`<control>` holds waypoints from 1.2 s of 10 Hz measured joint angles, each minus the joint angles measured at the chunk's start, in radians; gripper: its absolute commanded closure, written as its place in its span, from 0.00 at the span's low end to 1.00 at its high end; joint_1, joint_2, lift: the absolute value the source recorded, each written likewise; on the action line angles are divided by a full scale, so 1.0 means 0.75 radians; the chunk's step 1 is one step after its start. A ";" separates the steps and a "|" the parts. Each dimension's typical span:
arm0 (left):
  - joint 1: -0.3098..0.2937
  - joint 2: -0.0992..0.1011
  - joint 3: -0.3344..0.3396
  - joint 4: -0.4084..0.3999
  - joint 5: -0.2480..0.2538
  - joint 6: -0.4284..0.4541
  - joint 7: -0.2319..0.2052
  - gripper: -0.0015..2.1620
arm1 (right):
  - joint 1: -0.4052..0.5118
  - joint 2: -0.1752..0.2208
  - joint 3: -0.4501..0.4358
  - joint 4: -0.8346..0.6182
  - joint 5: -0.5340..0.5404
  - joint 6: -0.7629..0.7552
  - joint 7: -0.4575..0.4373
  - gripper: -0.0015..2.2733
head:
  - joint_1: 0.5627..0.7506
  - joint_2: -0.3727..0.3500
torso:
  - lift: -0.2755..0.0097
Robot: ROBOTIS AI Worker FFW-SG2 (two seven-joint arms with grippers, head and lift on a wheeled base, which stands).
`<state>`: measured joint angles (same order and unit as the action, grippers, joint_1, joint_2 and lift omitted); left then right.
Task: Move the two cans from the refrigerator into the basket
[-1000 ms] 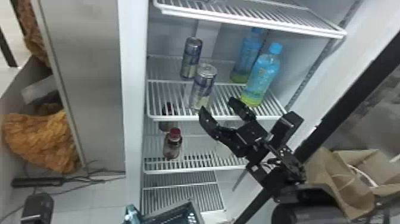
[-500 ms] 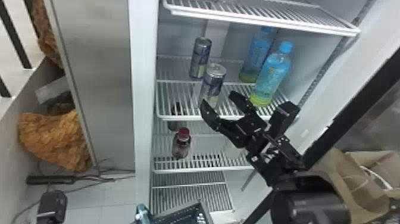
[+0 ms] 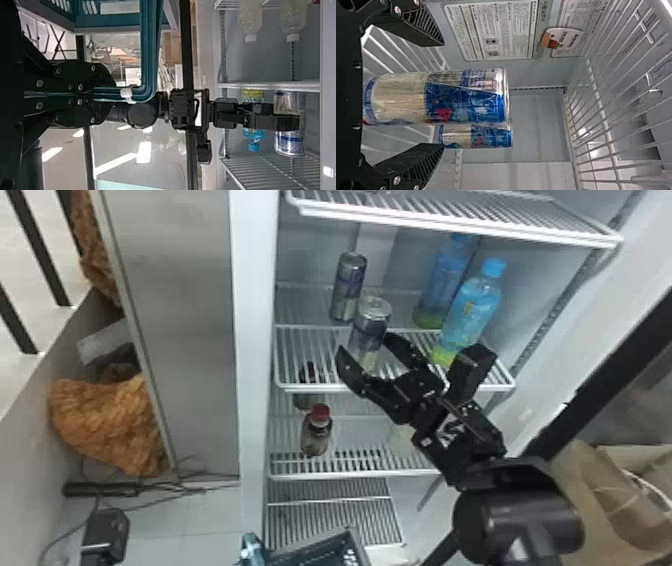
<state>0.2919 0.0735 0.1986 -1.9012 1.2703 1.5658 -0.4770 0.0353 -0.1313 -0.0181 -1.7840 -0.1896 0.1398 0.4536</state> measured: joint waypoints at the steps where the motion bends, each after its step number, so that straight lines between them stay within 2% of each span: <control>1: 0.000 0.000 0.000 0.000 0.000 0.000 0.001 0.55 | -0.021 -0.002 0.009 0.019 0.000 0.002 -0.003 0.06 | 0.70 0.22 | 0.84; 4: 0.001 0.000 -0.001 0.002 -0.003 0.000 0.002 0.55 | -0.067 -0.007 0.041 0.053 -0.004 0.009 -0.014 0.13 | 0.70 0.24 | 0.84; 6: 0.001 0.000 -0.001 0.002 -0.001 0.000 0.002 0.55 | -0.082 -0.011 0.051 0.064 -0.007 0.012 -0.014 0.33 | 0.70 0.25 | 0.84; 8: 0.003 -0.003 0.001 0.002 0.000 0.000 0.002 0.55 | -0.083 -0.013 0.046 0.067 -0.012 0.024 -0.014 0.49 | 0.70 0.24 | 0.84; 12: 0.005 -0.007 0.002 0.003 0.000 0.000 0.002 0.55 | -0.051 -0.015 0.016 -0.003 -0.002 0.041 -0.014 0.51 | 0.70 0.23 | 0.84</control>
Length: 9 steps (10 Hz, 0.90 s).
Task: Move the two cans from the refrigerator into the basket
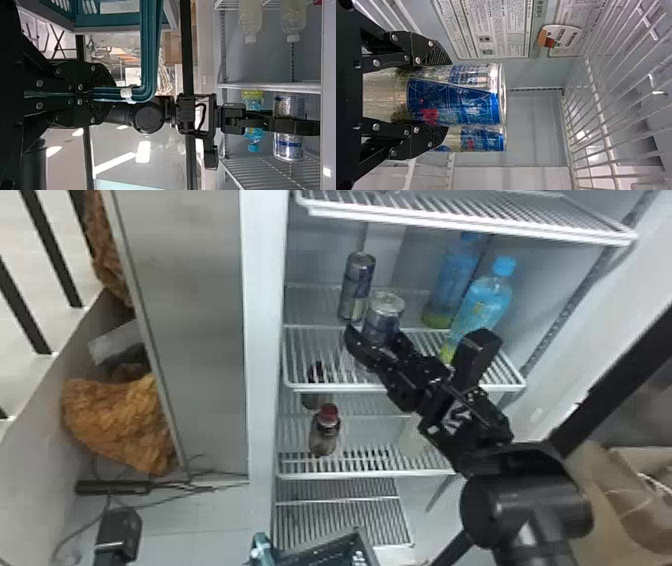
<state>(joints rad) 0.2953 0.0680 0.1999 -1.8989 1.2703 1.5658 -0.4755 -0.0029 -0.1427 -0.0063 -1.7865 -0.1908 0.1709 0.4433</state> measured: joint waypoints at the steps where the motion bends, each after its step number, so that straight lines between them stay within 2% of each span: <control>1: 0.002 -0.001 0.002 -0.001 0.000 0.000 0.000 0.55 | 0.024 0.000 -0.014 -0.036 -0.011 0.001 0.000 0.51 | 0.70 0.22 | 0.84; 9: 0.006 -0.006 0.007 -0.002 0.003 0.000 0.000 0.55 | 0.354 -0.020 -0.103 -0.398 -0.130 0.098 0.014 0.51 | 0.70 0.17 | 0.84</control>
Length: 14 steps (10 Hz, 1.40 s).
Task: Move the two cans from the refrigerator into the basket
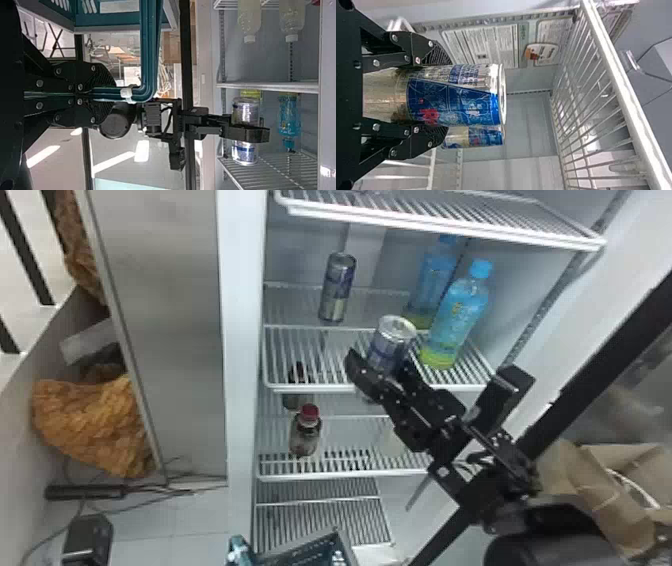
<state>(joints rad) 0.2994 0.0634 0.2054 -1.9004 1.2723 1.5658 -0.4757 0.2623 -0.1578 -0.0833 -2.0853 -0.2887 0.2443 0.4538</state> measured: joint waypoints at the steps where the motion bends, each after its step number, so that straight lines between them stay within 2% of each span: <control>1: 0.000 0.000 0.000 0.000 0.000 0.000 0.000 0.55 | 0.033 -0.002 -0.004 -0.032 -0.013 0.015 0.013 0.51 | 0.70 0.17 | 0.84; 5: 0.000 -0.002 0.001 0.000 -0.002 0.000 0.000 0.55 | 0.164 -0.003 -0.015 -0.120 -0.064 0.085 0.133 0.50 | 0.70 0.19 | 0.84; 7: -0.003 -0.003 0.003 0.000 -0.003 0.000 0.000 0.55 | 0.214 -0.026 -0.007 -0.175 -0.086 0.191 0.196 0.50 | 0.70 0.22 | 0.84; 14: -0.010 -0.002 0.000 0.001 -0.008 0.000 0.000 0.55 | 0.240 -0.072 -0.019 -0.130 -0.144 0.508 0.522 0.50 | 0.70 0.27 | 0.84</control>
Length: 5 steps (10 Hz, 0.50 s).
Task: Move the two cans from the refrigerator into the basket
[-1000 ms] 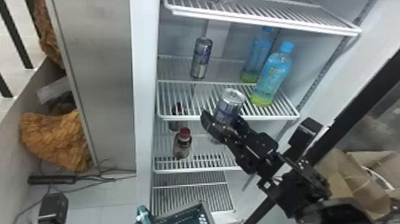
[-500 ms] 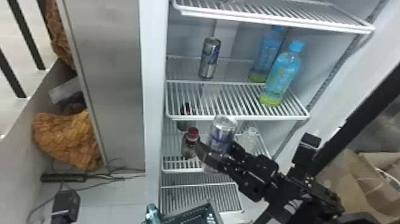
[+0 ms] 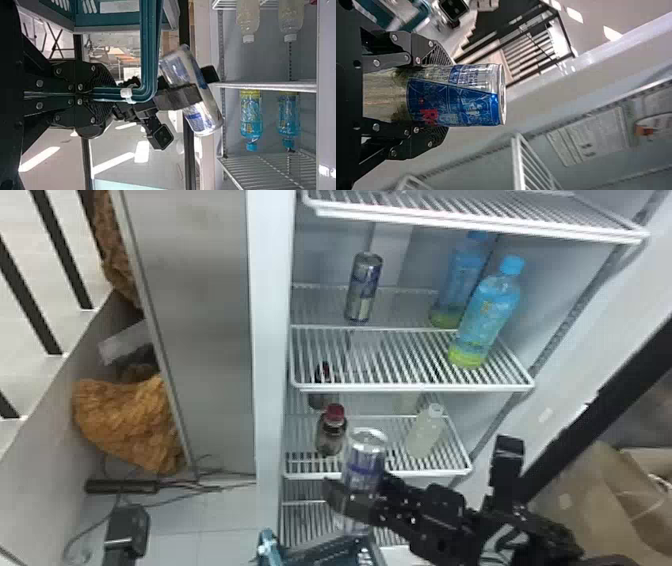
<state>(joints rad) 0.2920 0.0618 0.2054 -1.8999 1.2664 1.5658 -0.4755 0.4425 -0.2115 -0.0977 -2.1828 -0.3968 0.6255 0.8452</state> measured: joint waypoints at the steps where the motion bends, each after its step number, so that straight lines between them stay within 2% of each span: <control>1: -0.001 0.001 -0.001 0.000 -0.001 0.000 0.000 0.55 | -0.008 -0.007 0.001 0.015 -0.012 0.035 0.042 0.50 | 0.70 0.28 | 0.84; 5: -0.003 0.003 -0.005 0.001 -0.005 0.000 0.002 0.55 | -0.079 -0.035 0.027 0.102 0.003 0.183 0.246 0.50 | 0.70 0.31 | 0.84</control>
<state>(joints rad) 0.2896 0.0643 0.2020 -1.8994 1.2624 1.5658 -0.4739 0.3830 -0.2377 -0.0773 -2.1065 -0.3947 0.7629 1.0298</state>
